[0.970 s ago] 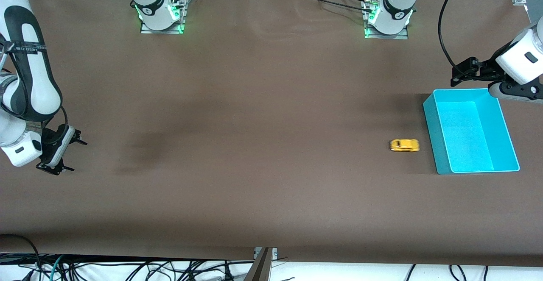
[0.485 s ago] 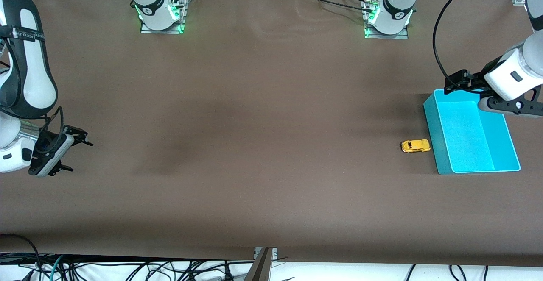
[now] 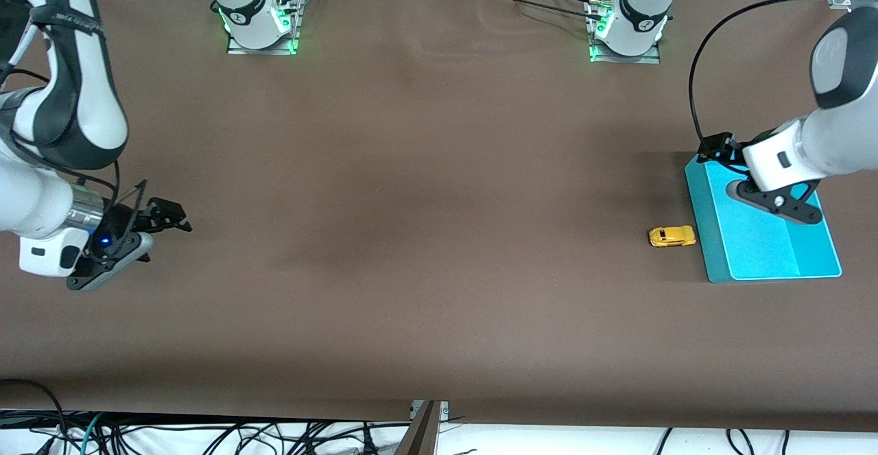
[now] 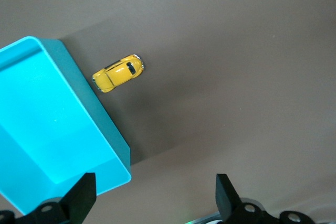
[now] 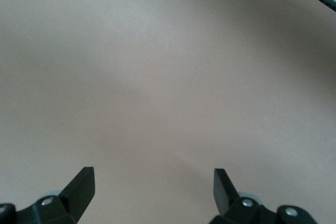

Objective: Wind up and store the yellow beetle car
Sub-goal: 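Lower the left gripper onto the car while the right gripper withdraws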

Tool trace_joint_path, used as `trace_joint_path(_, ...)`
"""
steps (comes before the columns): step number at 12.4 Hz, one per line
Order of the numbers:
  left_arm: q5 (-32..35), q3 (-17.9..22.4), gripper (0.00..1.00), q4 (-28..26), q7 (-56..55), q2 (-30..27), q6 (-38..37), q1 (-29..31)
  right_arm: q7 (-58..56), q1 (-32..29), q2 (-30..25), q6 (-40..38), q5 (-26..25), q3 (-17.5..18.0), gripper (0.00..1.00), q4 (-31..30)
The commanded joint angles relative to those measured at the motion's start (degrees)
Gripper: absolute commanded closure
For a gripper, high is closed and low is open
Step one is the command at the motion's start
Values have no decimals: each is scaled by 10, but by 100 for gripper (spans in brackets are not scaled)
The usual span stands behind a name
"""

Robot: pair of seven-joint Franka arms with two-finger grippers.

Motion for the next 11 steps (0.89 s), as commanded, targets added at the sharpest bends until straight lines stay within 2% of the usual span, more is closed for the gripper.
trace_joint_path(1,6,-3,0,-12,65,23,16,5,111,28,-5,-29,-12,-2,0,9)
trace_joint_path(5,14,-3,0,-157,188,3,182,6,275,77,-26,-45,-14,0,0,8)
trace_joint_path(7,20,-4,0,-213,227,-5,259,0,289,79,-52,-63,-14,3,0,8)
trace_joint_path(9,73,-5,0,-247,281,-2,327,-1,287,77,-85,-91,-14,1,0,6)
trace_joint_path(11,105,-5,0,-249,360,21,367,-1,285,69,-107,-115,-23,-3,0,4)
